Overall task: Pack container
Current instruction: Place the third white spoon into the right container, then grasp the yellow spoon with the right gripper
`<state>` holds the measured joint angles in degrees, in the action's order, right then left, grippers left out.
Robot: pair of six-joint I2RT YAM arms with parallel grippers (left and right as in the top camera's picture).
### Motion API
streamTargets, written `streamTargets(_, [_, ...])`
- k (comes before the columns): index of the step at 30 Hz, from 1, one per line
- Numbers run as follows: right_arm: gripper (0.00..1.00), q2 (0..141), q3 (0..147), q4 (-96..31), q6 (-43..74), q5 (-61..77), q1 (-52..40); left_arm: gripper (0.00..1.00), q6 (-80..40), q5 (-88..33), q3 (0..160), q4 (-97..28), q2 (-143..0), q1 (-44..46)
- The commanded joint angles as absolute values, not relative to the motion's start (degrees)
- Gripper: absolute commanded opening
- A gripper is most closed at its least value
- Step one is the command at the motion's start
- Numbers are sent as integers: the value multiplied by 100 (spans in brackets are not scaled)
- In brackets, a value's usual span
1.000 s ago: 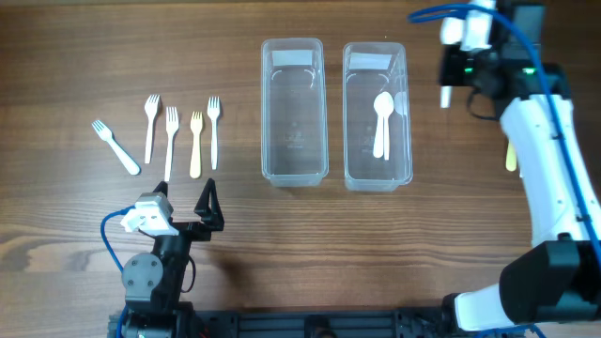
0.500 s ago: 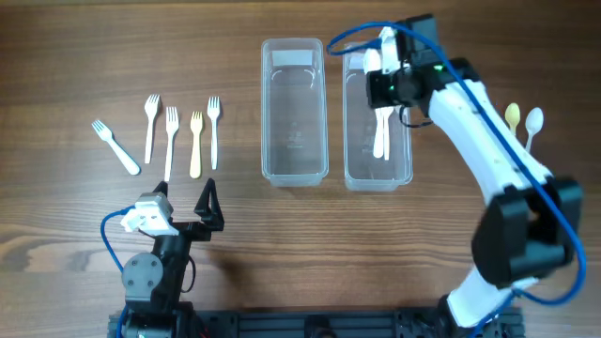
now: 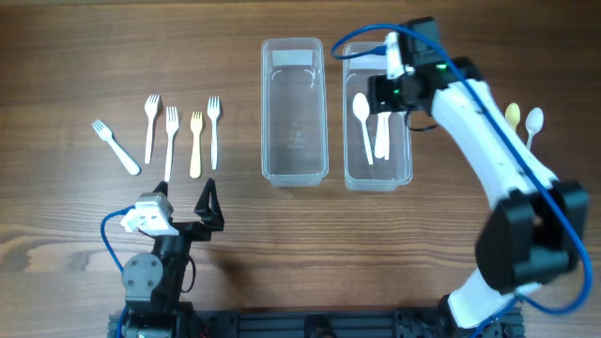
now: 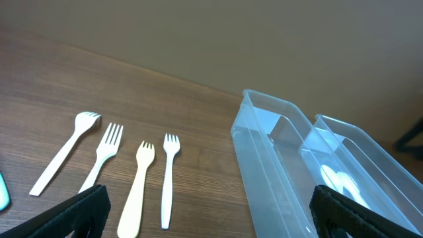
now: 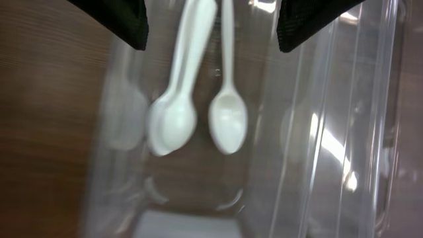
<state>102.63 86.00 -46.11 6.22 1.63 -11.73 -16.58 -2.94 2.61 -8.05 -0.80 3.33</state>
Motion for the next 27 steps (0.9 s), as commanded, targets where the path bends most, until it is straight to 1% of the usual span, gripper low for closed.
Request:
streamTargets(1, [60, 9592, 8814, -4818, 635, -683, -596, 100, -1579, -340, 209, -786, -45, 353])
streamTargets(10, [58, 9821, 8726, -5207, 148, -921, 1190, 100, -1579, -340, 209, -788, -45, 353])
streamTargets(13, [57, 9998, 8726, -5194, 110, -919, 1603, 100, -1579, -340, 209, -788, -45, 353])
streamTargets(16, [47, 10239, 8726, -5190, -143, -902, 1890, 100, -1581, -340, 209, -788, -45, 353])
streamTargets(17, [46, 10346, 8726, -5190, -200, -910, 1955, 100, -1579, -340, 209, -788, -45, 353])
streamTargets(22, [47, 11043, 8726, -5063, -454, -904, 2265, 100, -1579, -340, 209, -788, -45, 353])
streamTargets(25, [47, 11452, 8726, -4960, -760, -906, 2335, 100, -1579, -340, 209, -788, -45, 353])
streamTargets(27, [47, 11655, 8726, -4906, -755, -906, 2353, 100, -1579, -340, 209, -788, -45, 353])
